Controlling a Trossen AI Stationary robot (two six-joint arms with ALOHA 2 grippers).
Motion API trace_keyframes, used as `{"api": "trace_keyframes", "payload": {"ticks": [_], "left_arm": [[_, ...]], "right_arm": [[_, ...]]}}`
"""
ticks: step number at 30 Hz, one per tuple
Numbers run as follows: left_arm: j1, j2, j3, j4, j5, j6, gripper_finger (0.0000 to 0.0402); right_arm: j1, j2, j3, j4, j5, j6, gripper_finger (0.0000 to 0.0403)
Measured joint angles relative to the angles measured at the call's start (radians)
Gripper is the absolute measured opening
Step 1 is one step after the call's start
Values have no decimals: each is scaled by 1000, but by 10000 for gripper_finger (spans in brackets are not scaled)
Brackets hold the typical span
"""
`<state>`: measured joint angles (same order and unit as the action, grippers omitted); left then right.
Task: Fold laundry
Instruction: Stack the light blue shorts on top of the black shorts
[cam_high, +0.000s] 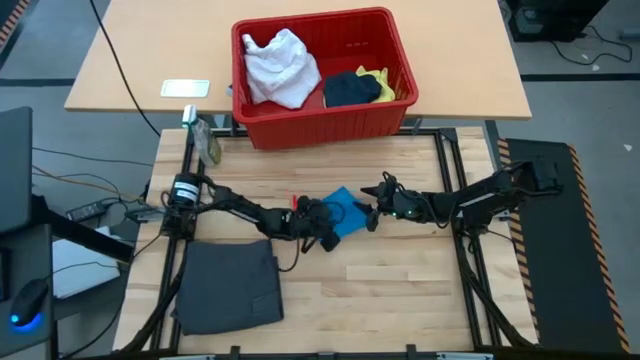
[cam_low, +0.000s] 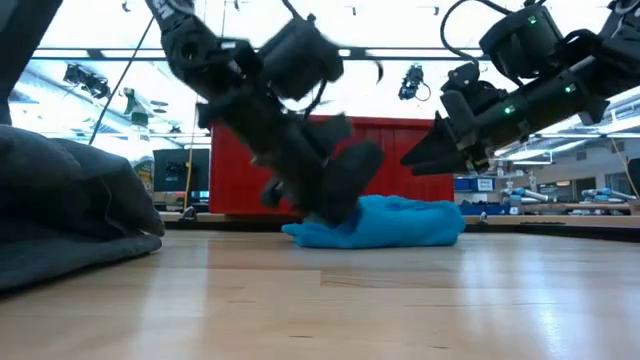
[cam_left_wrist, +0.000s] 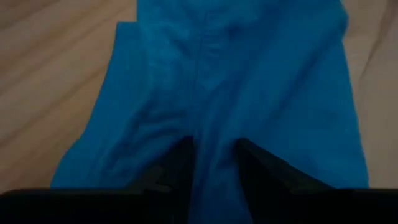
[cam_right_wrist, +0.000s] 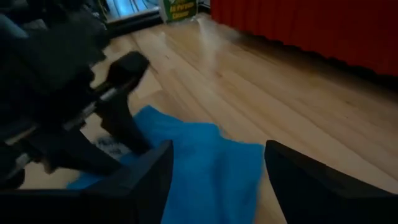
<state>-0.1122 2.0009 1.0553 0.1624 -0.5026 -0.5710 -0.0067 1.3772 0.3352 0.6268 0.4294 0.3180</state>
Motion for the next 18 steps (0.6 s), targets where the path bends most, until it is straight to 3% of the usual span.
{"api": "trace_keyframes", "payload": {"ticks": [3,6,12,16,18], "left_arm": [[-48,-13,6,-80,23,-116,130],[-117,-59,1,-139,34,-109,130],[-175,-204,0,-288,-76,-95,130],[-170,-252,-1,-224,-104,-12,130],[-154,-251,3,-157,-12,35,130]], "right_arm": [[2,0,-13,-4,0,0,256],[4,9,-37,-7,-1,3,256],[7,20,-60,-9,-15,44,255],[9,-1,-63,2,-64,49,255],[17,-25,-63,10,-131,51,255]]}}
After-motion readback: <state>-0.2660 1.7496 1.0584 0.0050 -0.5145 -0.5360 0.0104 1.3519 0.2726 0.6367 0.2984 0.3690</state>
